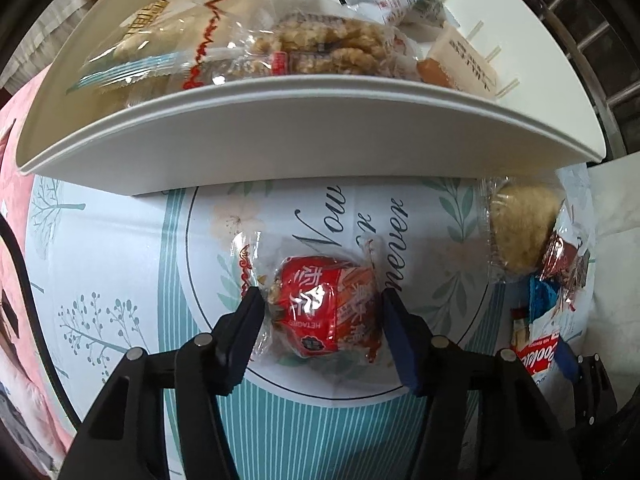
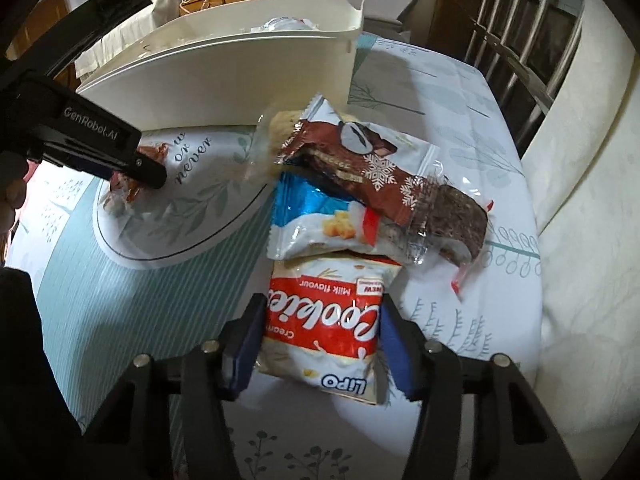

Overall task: Organize snacks
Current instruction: 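Grasp the red Cookies packet with the right tool while the left tool grasps the red-wrapped pastry, then carry both packets over the white tray and open both tools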

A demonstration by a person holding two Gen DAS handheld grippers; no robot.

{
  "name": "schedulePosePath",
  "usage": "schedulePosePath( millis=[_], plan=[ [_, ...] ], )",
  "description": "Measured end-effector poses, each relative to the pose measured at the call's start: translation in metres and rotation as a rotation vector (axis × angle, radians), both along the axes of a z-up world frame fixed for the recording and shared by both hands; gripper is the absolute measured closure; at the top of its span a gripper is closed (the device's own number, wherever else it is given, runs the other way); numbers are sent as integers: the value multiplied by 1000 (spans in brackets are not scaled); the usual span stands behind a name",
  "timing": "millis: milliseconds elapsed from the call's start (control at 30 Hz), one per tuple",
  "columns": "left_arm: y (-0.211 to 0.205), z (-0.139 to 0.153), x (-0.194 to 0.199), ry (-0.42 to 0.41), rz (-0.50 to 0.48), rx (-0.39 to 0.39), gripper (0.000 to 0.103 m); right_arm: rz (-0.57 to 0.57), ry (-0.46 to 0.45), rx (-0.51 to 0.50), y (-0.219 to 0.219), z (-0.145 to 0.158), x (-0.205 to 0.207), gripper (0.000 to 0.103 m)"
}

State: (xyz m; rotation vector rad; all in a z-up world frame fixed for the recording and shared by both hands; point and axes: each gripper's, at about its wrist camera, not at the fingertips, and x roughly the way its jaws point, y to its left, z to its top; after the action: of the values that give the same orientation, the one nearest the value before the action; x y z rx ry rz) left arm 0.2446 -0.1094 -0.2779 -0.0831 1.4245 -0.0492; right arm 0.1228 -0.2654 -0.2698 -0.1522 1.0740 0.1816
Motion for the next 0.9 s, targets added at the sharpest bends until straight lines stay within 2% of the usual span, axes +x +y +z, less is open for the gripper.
schedulePosePath(
  millis=[167,267,400,567,733,900],
  plan=[
    [6,4,-13,-18,-3,-11,51,15,19,-14,2,1,0,54],
    [13,2,-21,11,-1,1,51,14,50,-15,1,3,5,56],
    [33,5,-30,20,32,-60,51,-18,99,1,0,4,10,57],
    [58,13,-34,38,32,-93,51,-77,149,12,5,5,8,58],
    [91,20,-35,93,10,-116,51,-148,191,53,17,8,3,58],
    [127,31,-38,165,7,-193,51,-171,197,87,41,18,0,58]
  ],
)
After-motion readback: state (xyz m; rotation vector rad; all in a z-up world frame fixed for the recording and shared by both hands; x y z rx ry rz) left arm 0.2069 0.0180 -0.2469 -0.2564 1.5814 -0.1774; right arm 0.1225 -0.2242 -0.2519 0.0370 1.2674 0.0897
